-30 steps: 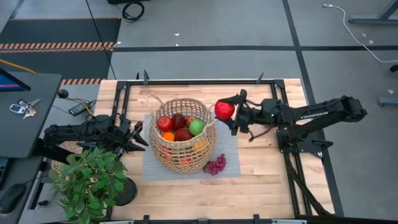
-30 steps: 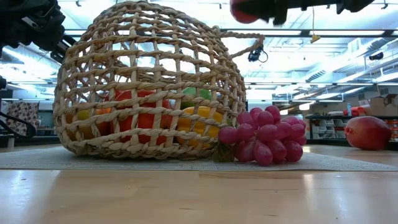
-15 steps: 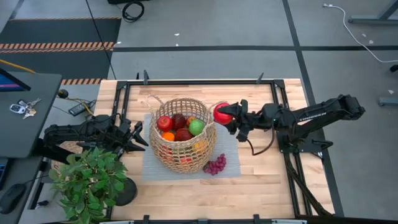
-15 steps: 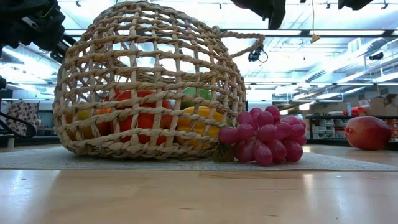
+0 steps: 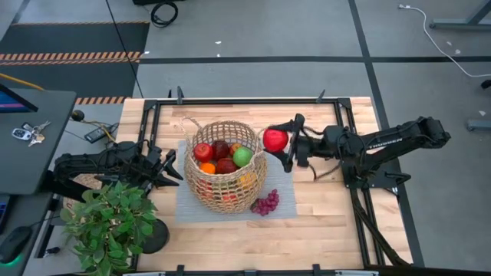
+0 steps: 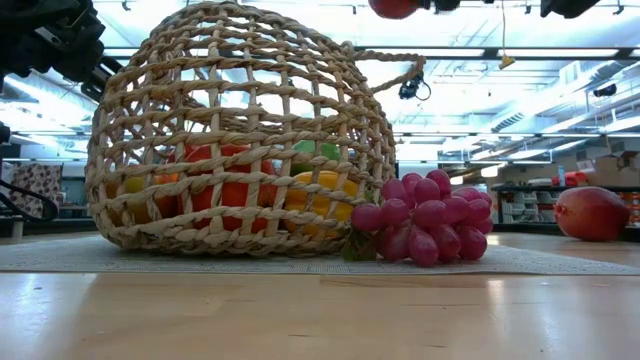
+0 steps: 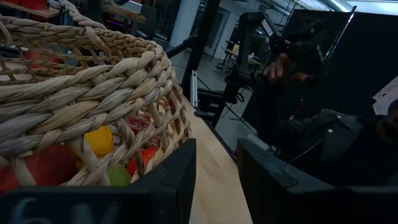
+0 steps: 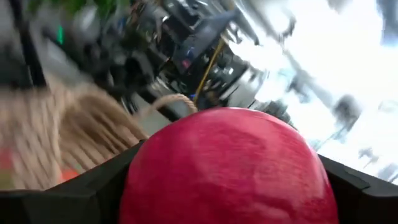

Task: Build produce basket
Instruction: Put the red apple into the brown basket

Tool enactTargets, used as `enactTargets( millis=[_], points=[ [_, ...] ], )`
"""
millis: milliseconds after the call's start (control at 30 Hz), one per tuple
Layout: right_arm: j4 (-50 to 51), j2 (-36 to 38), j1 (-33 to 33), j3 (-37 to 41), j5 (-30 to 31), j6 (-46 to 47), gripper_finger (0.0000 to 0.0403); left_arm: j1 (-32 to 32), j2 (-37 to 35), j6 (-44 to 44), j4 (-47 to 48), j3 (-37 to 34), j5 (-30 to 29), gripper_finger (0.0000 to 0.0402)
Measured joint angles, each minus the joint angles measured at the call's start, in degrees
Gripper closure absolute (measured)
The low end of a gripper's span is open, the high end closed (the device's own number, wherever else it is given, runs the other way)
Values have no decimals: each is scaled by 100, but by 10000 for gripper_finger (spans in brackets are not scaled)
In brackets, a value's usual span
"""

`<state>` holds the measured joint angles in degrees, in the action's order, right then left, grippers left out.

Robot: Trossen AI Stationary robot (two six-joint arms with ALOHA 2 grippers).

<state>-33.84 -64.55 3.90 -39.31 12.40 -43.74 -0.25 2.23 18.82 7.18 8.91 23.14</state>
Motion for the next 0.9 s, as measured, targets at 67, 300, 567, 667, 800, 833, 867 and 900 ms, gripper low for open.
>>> enactTargets(
  millis=[67, 300, 567, 667, 800, 833, 867, 900],
  points=[
    [1, 0, -37, 0, 0, 1179, 59, -1, 0, 1, 0, 0, 1, 280],
    [4, 0, -50, 0, -2, 3422, 59, -1, 0, -1, 0, 0, 1, 280],
    [-88, 0, -28, 0, -2, 6604, 59, 1, 0, 1, 0, 0, -1, 280],
    [-139, 0, -26, 0, -18, 8171, 59, 1, 0, 0, 0, 1, -1, 280],
    [-275, 2, -21, -1, -35, 9475, 58, -1, -1, 1, 0, 0, 1, 280],
    [-327, 2, -21, -2, -36, 9711, 58, 0, -1, 3, 0, 1, 0, 280],
    [-421, 2, -21, 0, -42, 9927, 58, 2, -1, 1, 0, 0, 0, 280],
    [-545, 2, -21, 0, -53, 10129, 58, -1, -1, -1, 0, 0, 1, 280]
  ],
)
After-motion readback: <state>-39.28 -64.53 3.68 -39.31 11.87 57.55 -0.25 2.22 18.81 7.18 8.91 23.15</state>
